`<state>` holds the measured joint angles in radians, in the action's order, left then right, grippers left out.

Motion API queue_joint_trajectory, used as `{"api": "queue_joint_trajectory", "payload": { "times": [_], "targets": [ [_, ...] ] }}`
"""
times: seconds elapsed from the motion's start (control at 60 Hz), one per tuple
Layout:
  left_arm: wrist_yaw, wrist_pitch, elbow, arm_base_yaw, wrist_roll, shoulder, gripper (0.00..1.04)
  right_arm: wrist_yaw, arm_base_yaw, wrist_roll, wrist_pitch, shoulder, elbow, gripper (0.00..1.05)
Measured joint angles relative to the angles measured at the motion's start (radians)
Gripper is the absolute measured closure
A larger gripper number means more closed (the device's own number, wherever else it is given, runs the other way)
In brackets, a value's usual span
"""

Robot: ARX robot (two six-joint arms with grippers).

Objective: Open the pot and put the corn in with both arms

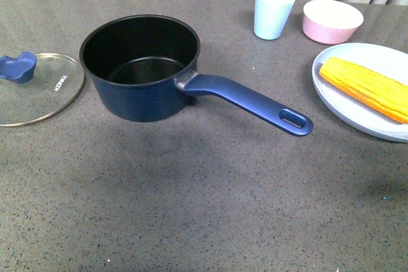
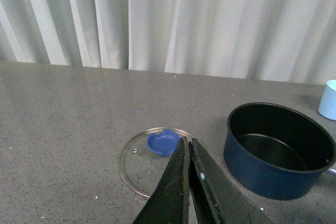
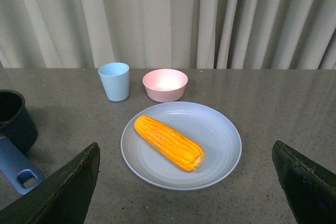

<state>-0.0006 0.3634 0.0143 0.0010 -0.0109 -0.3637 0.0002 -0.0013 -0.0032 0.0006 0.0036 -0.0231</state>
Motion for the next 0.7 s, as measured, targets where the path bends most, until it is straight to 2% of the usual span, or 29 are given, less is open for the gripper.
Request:
{"api": "queue_joint_trajectory", "payload": {
  "times": [0.517, 0.6, 0.7],
  "targets": [
    [0.000, -0.188, 0.000, 0.000, 0.000, 0.189, 1.03, 0.000, 0.000, 0.000, 0.000, 0.000, 0.000, 0.09],
    [0.000, -0.337, 0.000, 0.000, 0.000, 0.305, 1.03, 0.000, 0.000, 0.000, 0.000, 0.000, 0.000, 0.09],
    [0.000, -0.357, 0.000, 0.000, 0.000, 0.347, 1.03, 0.000, 0.000, 0.000, 0.000, 0.000, 0.000, 0.09]
  ]
}}
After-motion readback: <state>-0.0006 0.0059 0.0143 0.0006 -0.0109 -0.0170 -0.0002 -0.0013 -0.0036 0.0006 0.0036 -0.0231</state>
